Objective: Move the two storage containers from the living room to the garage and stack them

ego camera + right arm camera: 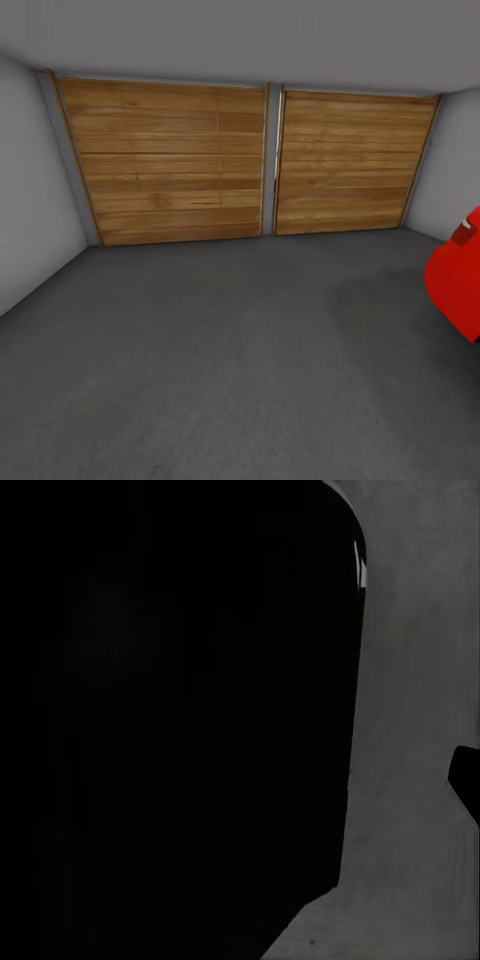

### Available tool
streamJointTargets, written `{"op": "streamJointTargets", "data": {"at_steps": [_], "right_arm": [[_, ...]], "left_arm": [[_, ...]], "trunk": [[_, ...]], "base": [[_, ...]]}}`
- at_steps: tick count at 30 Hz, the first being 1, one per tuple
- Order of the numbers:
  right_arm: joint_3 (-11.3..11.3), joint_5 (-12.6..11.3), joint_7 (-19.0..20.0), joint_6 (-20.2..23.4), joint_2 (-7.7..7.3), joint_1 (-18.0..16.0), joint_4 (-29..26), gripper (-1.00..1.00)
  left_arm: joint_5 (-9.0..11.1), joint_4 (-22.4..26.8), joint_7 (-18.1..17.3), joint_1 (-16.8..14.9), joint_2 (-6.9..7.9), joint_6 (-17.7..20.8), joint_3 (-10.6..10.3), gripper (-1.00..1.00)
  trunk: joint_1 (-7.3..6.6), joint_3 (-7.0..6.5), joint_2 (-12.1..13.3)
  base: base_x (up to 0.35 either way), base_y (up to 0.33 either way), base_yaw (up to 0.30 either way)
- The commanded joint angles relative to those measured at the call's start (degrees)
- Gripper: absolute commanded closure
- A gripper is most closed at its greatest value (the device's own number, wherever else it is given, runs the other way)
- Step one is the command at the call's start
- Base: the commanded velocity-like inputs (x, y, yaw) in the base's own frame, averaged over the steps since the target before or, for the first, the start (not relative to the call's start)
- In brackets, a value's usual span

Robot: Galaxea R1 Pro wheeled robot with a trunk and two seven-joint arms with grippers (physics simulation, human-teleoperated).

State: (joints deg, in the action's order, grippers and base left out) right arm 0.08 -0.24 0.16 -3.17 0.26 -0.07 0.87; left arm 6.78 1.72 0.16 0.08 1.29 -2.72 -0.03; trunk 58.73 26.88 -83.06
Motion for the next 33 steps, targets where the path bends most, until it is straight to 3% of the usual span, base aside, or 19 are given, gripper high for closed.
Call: {"op": "streamJointTargets", "data": {"at_steps": [1,23,33], "right_arm": [[0.0,-0.03,0.03,-0.31,0.0,-0.02,0.09,-1.0],[-0.04,-0.11,0.02,-0.21,-0.08,-0.02,0.1,-1.0],[0.05,0.16,0.0,-0.18,-0.06,-0.02,0.1,-1.0]], "left_arm": [[0.52,0.04,0.02,0.01,0.0,-0.09,-0.05,-1.0],[0.63,0.04,-0.01,0.01,-0.02,-0.05,0.06,-1.0],[0.74,0.04,-0.15,0.01,-1.05,-0.16,0.39,-1.0]], "trunk": [[0.0,0.02,-0.02],[0.0,-0.16,-0.02],[0.0,-0.16,-0.02]], "base": [[0.0,0.0,0.3],[0.0,0.0,0.299],[0.0,0.0,0.299]]}}
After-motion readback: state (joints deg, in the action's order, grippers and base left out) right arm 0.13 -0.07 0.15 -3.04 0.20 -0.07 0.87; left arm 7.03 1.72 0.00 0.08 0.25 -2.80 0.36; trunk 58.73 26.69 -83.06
